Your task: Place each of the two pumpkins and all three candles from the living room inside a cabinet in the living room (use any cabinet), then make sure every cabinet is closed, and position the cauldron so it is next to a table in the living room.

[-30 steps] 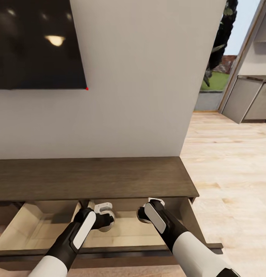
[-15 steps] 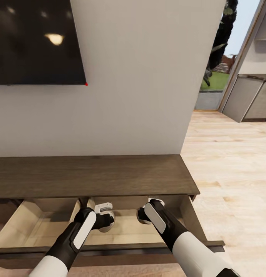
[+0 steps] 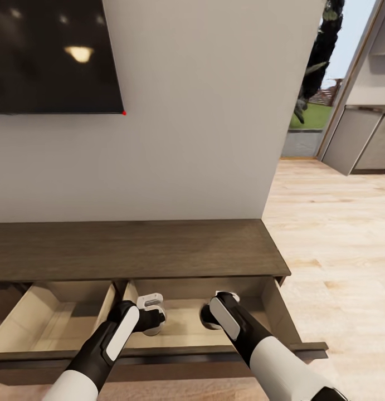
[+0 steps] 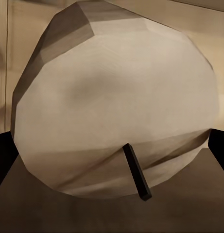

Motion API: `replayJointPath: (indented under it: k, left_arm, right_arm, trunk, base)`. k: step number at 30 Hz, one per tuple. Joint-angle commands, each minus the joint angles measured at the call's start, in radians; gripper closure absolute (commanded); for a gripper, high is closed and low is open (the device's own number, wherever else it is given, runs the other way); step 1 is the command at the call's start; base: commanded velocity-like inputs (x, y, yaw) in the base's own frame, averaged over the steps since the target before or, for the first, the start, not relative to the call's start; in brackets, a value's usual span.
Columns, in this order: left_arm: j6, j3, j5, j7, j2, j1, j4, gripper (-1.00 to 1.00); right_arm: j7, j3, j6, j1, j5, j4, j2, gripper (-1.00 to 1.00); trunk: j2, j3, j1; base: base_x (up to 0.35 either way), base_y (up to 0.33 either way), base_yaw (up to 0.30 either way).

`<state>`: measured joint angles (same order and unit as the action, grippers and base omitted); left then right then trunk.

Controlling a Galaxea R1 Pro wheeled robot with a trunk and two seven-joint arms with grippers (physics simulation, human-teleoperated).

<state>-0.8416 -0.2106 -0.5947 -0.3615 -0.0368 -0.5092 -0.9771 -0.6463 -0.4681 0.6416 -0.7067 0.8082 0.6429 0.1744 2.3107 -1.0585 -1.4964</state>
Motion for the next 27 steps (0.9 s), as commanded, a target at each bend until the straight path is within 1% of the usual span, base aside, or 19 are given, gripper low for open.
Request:
replayJointPath:
  k: [1,5,13,20,27]
  left_arm:
    - [0.001,0.0,0.0,0.0,0.0,0.0,0.0,1.0]
    - [0.001,0.0,0.0,0.001,0.0,0.0,0.0,1.0]
    - [0.001,0.0,-0.002,0.001,0.0,0.0,-0.004,1.0]
    - [0.001,0.0,-0.002,0.001,0.0,0.0,-0.018,1.0]
    - [0.001,0.0,-0.002,0.001,0.001,0.0,-0.018,1.0]
  right_arm:
    - [0.0,-0.001,-0.003,0.0,-0.001,-0.004,0.0,1.0]
    - [0.002,-0.001,-0.04,0.0,-0.005,-0.027,0.0,1.0]
    - [0.002,-0.001,-0.055,0.0,-0.007,-0.034,0.0,1.0]
    - [0.003,-0.001,-0.076,0.0,-0.007,-0.034,0.0,1.0]
    - [0.003,-0.001,-0.077,0.0,-0.007,-0.034,0.0,1.0]
  trunk:
    - [0.007,-0.003,-0.004]
    - [0.035,-0.016,-0.019]
    - [0.091,-0.041,-0.05]
    - [0.091,-0.041,-0.05]
    - [0.091,-0.041,-0.05]
  base:
    - [0.0,0.0,0.0]
    - [0.0,0.0,0.0]
    - [0.0,0.0,0.0]
    - [0.008,0.004,0.0]
    - [0.116,0.093,0.0]
